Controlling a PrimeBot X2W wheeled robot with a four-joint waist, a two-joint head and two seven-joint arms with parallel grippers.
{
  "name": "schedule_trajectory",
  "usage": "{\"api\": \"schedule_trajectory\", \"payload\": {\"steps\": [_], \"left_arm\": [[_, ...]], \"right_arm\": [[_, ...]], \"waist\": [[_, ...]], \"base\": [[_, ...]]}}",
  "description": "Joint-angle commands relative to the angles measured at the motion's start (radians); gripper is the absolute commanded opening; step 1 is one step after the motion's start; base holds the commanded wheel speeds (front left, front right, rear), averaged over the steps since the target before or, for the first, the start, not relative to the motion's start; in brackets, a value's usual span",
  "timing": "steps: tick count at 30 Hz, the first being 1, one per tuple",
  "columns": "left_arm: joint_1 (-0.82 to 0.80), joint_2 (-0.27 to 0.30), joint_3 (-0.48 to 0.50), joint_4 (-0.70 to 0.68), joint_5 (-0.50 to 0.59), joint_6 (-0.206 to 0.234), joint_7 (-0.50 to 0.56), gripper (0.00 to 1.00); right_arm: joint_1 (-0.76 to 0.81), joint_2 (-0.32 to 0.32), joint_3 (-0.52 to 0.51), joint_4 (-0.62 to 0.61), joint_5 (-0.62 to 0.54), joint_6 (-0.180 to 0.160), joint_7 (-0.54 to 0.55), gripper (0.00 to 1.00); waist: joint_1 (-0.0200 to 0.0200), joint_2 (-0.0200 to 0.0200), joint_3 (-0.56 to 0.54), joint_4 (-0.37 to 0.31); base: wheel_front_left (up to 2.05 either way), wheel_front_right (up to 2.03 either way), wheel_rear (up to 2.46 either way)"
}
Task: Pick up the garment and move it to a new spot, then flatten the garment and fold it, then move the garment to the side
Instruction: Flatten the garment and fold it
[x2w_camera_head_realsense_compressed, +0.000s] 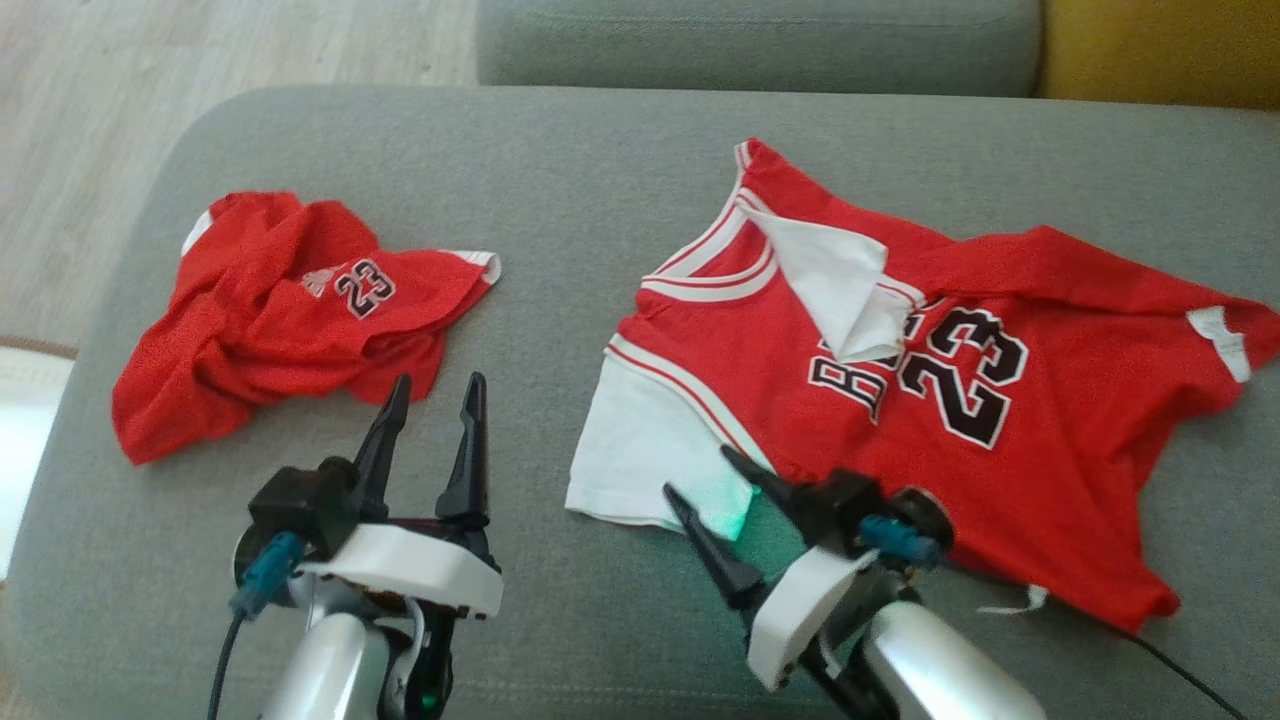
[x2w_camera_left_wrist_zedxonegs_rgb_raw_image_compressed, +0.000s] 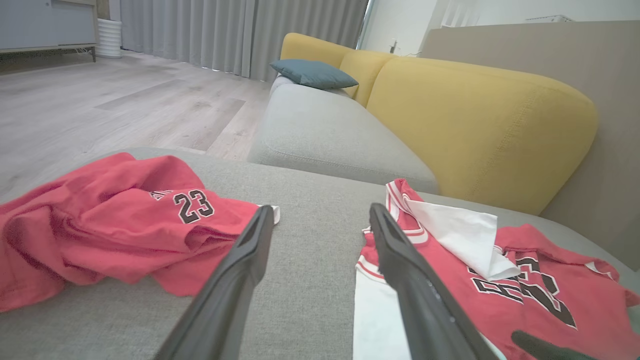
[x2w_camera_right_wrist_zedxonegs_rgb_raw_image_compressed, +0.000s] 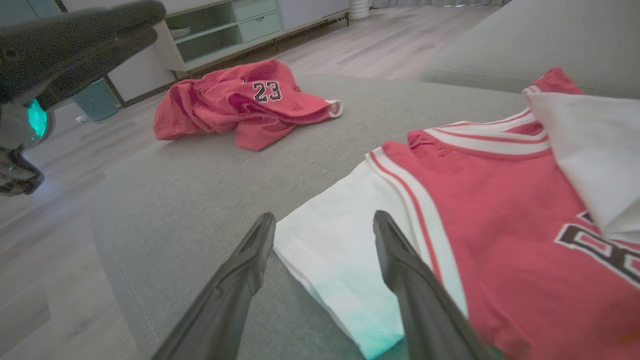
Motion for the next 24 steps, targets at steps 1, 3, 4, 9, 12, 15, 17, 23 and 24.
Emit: {"api": "schedule_trajectory", "payload": {"steps": [1,3,4,9,12,15,17,23,24], "left_arm": [[-0.025,0.003,0.035,-0.035,0.007,-0.002,-0.006,1.0],[-0.024,0.003,0.039,-0.036,0.009,-0.004,-0.006,1.0],[-0.023,0.003,0.04,-0.037,0.009,-0.003,-0.006,1.0],[-0.019,0.003,0.04,-0.049,0.004,-0.002,-0.006,1.0],[-0.014,0.003,0.039,-0.058,0.0,0.002,-0.006,1.0],[-0.01,0.003,0.039,-0.065,-0.001,0.004,-0.006,1.0],[-0.008,0.003,0.04,-0.068,-0.001,0.004,-0.006,1.0],[-0.006,0.003,0.038,-0.071,0.002,-0.001,-0.006,1.0],[-0.007,0.003,0.036,-0.071,0.002,-0.001,-0.006,1.0]], "right_arm": [[-0.007,0.011,-0.009,-0.04,-0.001,0.007,-0.015,1.0],[0.001,0.011,-0.062,-0.051,-0.018,0.007,-0.025,1.0],[0.005,0.011,-0.095,-0.059,-0.033,0.007,-0.032,1.0],[0.044,0.011,-0.277,-0.114,-0.133,0.007,-0.069,1.0],[0.087,0.011,-0.379,-0.162,-0.168,0.007,-0.082,1.0],[0.131,0.011,-0.45,-0.204,-0.184,0.007,-0.087,1.0],[0.155,0.011,-0.479,-0.222,-0.187,0.007,-0.085,1.0],[0.182,0.011,-0.518,-0.253,-0.198,0.007,-0.071,1.0],[0.181,0.011,-0.525,-0.255,-0.199,0.007,-0.068,1.0]], "waist": [[0.0,0.0,-0.009,-0.016],[0.0,0.0,-0.018,-0.03],[0.0,0.0,-0.021,-0.036],[0.0,0.0,-0.036,-0.055],[0.0,0.0,-0.038,-0.061],[0.0,0.0,-0.036,-0.066],[0.0,0.0,-0.034,-0.069],[0.0,0.0,-0.027,-0.073],[0.0,0.0,-0.026,-0.072]], "base": [[0.0,0.0,0.0],[0.0,0.0,0.0],[0.0,0.0,0.0],[0.0,0.0,0.0],[0.0,0.0,0.0],[0.0,0.0,0.0],[0.0,0.0,0.0],[0.0,0.0,0.0],[0.0,0.0,0.0]]}}
